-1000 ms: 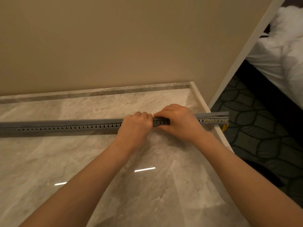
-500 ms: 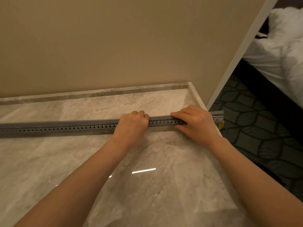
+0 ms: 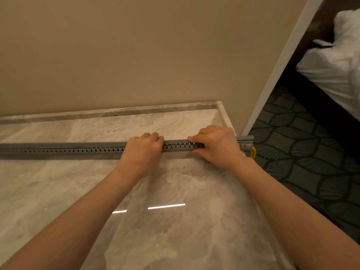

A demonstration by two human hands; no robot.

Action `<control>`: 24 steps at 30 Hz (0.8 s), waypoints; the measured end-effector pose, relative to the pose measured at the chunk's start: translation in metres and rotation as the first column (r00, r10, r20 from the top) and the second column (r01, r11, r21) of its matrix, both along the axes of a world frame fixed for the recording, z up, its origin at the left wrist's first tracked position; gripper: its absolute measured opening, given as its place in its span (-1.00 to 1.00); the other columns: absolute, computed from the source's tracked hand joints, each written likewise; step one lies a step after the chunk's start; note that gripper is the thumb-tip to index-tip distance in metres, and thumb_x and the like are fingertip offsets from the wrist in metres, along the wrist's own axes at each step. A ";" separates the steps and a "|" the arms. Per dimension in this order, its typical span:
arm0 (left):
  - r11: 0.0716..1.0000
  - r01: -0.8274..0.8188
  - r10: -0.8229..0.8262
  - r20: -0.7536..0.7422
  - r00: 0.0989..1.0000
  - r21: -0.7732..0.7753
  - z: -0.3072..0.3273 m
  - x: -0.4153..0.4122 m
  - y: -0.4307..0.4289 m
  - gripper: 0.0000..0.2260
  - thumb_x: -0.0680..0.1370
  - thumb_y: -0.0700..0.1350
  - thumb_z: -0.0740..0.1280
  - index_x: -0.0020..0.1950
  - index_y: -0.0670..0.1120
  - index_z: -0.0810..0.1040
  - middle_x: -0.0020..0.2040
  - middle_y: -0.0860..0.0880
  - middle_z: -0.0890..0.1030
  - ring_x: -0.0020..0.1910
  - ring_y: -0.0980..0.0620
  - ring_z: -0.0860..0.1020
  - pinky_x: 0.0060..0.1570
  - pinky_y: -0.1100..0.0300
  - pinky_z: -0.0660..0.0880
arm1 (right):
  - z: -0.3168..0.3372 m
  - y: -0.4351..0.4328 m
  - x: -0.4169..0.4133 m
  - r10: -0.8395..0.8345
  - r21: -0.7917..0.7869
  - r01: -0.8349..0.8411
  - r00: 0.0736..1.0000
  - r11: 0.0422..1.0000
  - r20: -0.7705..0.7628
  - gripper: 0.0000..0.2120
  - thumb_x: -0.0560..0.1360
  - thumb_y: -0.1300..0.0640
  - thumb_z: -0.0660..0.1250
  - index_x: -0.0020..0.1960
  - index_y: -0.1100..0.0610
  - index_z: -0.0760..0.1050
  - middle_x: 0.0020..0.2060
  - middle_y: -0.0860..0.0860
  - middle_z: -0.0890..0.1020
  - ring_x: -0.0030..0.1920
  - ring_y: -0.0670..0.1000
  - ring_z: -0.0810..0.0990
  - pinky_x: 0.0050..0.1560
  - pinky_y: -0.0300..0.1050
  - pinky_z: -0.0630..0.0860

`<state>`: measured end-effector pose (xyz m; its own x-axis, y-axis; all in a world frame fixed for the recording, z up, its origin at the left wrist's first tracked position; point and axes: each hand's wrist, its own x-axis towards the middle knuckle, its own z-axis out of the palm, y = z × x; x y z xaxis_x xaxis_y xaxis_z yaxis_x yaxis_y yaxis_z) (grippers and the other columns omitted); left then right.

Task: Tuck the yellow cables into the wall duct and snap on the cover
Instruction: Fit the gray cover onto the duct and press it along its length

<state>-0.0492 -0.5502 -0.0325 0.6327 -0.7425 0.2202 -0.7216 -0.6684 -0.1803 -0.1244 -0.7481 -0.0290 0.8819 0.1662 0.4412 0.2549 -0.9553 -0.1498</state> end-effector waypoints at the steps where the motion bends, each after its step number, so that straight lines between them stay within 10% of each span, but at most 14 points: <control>1: 1.000 -0.013 0.013 0.002 1.000 -0.004 -0.001 -0.003 -0.005 -0.76 0.55 -0.02 0.20 0.16 -0.07 0.46 0.03 -0.01 0.56 -0.05 -0.03 0.53 -0.30 0.14 0.35 | -0.001 -0.002 0.000 0.005 0.003 -0.005 1.000 1.000 -0.005 -0.75 0.25 0.15 0.56 -0.08 0.13 0.68 -0.33 0.08 0.67 -0.29 0.12 0.62 -0.38 -0.05 0.53; 7: 0.994 0.068 -0.070 -0.017 0.997 -0.086 0.001 -0.029 -0.050 -0.80 0.36 -0.16 0.49 -0.08 -0.19 0.59 -0.22 -0.11 0.65 -0.28 -0.12 0.61 -0.42 0.14 0.44 | -0.005 -0.007 0.003 0.027 0.016 -0.027 1.000 1.000 0.001 -0.82 0.30 0.14 0.50 -0.10 0.13 0.65 -0.33 0.08 0.65 -0.27 0.14 0.60 -0.37 -0.03 0.52; 13: 0.999 -0.012 0.012 0.008 1.000 0.038 -0.004 -0.024 -0.058 -0.77 0.60 -0.01 0.18 0.16 -0.10 0.44 0.04 -0.03 0.58 -0.02 -0.03 0.55 -0.27 0.17 0.26 | -0.007 -0.012 0.007 0.032 0.007 -0.032 0.999 0.999 -0.043 -0.77 0.39 0.00 0.42 0.02 0.05 0.59 -0.17 0.01 0.64 -0.11 0.08 0.57 -0.24 -0.08 0.43; 24: 0.998 0.048 -0.048 -0.011 0.999 0.051 0.000 -0.018 -0.057 -0.79 0.58 0.03 0.20 0.07 -0.09 0.46 -0.06 -0.03 0.59 -0.10 -0.04 0.54 -0.29 0.14 0.32 | 0.002 -0.053 -0.031 -0.107 -0.076 0.102 0.992 0.992 -0.070 -0.67 0.33 0.11 0.48 0.09 0.06 0.59 -0.07 0.01 0.66 -0.05 0.07 0.58 -0.23 -0.07 0.52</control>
<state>-0.0671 -0.6075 -0.0328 0.5981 -0.7820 0.1752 -0.7544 -0.6232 -0.2063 -0.1553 -0.8009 -0.0270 0.9257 0.1004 0.3647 0.1439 -0.9851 -0.0939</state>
